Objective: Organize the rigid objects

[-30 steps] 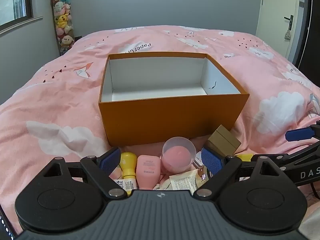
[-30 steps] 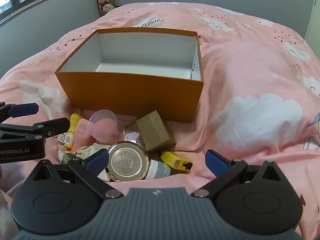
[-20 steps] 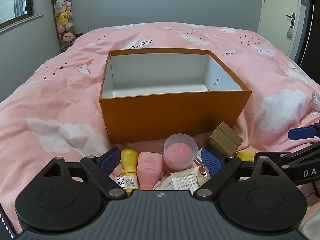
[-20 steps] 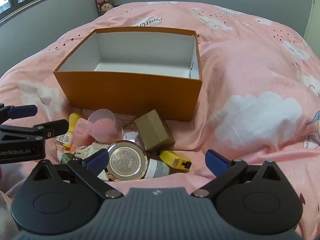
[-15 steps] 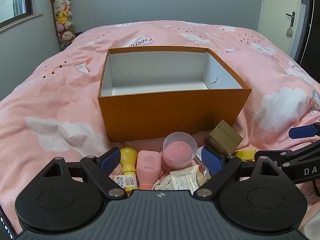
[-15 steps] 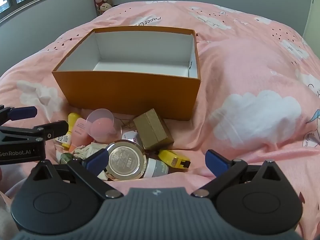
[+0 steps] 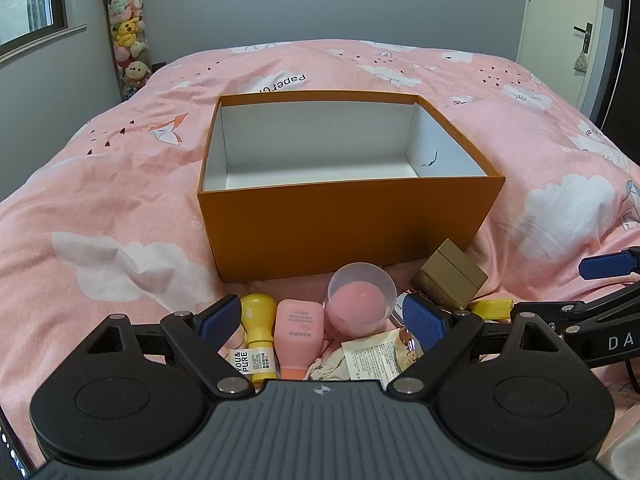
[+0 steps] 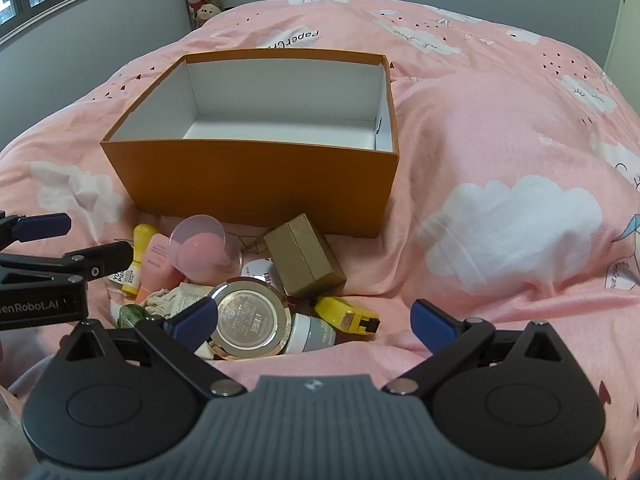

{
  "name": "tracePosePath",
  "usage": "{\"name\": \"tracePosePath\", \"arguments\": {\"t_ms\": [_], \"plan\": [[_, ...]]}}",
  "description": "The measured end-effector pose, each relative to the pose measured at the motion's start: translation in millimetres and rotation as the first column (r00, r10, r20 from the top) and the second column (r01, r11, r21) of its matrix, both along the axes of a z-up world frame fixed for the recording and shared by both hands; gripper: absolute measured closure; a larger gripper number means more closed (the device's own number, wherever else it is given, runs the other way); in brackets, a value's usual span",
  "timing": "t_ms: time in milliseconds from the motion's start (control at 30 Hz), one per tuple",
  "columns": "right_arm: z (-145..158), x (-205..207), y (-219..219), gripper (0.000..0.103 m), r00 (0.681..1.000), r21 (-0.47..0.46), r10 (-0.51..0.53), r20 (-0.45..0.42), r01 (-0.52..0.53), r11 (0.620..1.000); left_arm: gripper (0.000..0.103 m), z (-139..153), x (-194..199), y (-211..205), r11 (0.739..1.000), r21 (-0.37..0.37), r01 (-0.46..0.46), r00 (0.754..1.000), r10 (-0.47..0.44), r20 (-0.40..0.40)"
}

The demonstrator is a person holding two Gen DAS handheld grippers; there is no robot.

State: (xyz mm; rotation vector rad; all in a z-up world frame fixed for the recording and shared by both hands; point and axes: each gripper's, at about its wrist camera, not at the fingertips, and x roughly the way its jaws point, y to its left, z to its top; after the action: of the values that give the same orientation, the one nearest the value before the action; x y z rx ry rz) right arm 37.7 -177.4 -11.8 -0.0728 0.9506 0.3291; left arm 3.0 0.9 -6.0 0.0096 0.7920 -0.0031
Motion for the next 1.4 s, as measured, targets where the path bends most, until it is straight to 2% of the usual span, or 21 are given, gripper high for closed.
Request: {"name": "tracePosePath", "arguments": {"t_ms": [1133,1400], "plan": [[-1.3,1.8,2.9,0.002,1.000,-0.009,0.001,-0.023,-0.001,1.000,0.000,0.6,-0.5,0.8,1.000,0.002,-0.002,1.000,0.002,0.000],[-2.4,2.0,5.7,0.002,0.999,-0.011,0.010,-0.032,-0.011,1.000,0.000,3.2,-0.9,7.7,0.999,-0.039,0.017,1.000,-0.018,-0.015]]}}
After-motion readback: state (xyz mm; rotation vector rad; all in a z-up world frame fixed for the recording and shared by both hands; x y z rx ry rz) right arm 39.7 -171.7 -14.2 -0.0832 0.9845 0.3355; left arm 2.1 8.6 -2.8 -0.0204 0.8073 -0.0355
